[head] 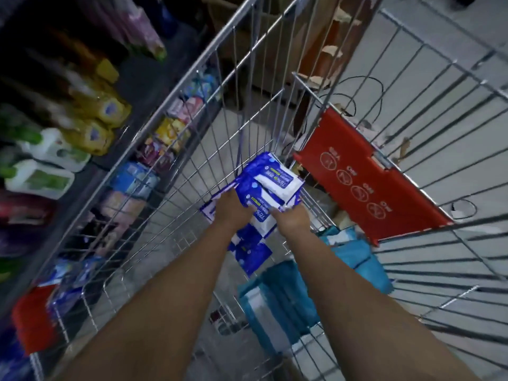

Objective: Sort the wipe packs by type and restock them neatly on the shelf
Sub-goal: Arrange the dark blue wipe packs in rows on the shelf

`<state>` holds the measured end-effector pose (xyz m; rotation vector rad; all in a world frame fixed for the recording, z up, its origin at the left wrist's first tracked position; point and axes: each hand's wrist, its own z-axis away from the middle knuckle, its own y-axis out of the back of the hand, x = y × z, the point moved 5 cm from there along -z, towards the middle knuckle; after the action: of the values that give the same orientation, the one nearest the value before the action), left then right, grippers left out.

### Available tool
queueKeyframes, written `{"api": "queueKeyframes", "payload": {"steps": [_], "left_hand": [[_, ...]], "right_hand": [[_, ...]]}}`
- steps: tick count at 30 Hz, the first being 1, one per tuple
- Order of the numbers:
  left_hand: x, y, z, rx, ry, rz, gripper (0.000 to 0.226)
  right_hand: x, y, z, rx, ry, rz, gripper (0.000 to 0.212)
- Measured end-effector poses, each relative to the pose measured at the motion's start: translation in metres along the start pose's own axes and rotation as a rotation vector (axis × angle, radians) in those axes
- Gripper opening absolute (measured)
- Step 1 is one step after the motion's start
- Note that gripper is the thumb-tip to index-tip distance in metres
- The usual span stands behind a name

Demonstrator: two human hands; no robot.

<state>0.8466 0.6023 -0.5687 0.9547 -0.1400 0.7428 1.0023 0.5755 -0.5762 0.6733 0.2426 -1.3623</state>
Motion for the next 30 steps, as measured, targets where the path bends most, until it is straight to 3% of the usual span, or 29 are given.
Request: {"api": "queueKeyframes", "payload": {"steps": [5, 8, 10, 14, 18, 25, 30], "left_hand": [[-0.017, -0.012, 0.005, 0.085, 0.299, 0.733, 0.095], [-0.027, -0.021, 0.015, 0.036, 0.386, 0.918, 0.079], [-0.034, -0.020, 0.022, 0.001, 0.415, 0.952, 0.064], [-0.048, 0.000, 0.030, -0.020, 0.381, 0.949, 0.053], [-0.064, 0.030, 0.046, -0.038, 0.282, 0.889, 0.023], [-0.078, 0.063, 0.074, -0.137, 0.139, 0.752, 0.055], [-0.078, 0.091, 0.103, -0.090, 0.110, 0.658, 0.034]], "right_hand": [[0.012, -0.015, 0.003, -0.043, -0.112, -0.224, 0.031], [0.005, -0.021, 0.020, -0.268, -0.187, -0.254, 0.028], [0.000, -0.020, 0.028, -0.353, -0.191, -0.204, 0.022], [-0.001, -0.014, 0.027, -0.303, -0.212, -0.216, 0.003], [-0.002, -0.014, 0.015, -0.251, -0.134, -0.239, 0.013], [-0.006, -0.042, -0.003, -0.103, -0.031, -0.236, 0.035], [-0.035, -0.043, 0.019, 0.075, 0.313, 0.085, 0.016]]}}
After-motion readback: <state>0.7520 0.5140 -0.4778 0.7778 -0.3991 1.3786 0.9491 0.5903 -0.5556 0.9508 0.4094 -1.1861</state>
